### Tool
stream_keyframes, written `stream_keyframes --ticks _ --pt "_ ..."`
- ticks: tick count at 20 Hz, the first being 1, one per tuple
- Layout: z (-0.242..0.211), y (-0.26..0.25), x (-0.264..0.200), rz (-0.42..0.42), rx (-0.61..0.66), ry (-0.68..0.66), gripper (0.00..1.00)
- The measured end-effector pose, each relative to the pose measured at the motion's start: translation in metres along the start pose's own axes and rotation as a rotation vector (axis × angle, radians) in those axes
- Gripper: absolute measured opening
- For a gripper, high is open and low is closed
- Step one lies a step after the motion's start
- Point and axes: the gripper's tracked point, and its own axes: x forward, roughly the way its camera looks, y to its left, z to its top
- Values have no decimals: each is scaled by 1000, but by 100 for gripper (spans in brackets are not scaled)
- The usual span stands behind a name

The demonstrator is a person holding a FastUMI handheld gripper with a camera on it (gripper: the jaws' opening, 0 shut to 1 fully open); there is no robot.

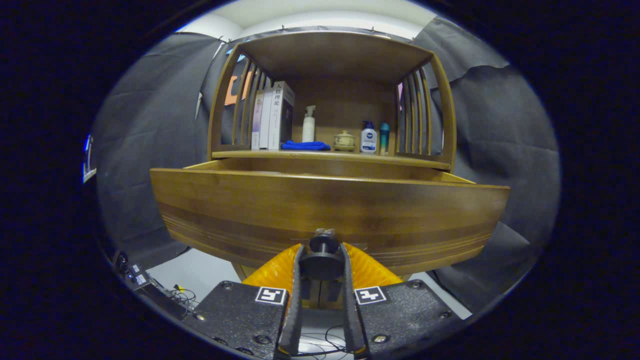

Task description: Pull open the drawer, take out the items inside it, and place them on the countertop above the cabinet.

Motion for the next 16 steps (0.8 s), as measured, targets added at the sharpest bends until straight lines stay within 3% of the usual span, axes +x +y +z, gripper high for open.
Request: stream_keyframes --ticks 13,14,16 --pt "-4 -1 -12 -5 7 37 37" --pt "-6 -1 -12 -1 -1 53 38" --pt "-7 1 -22 21 -7 88 50"
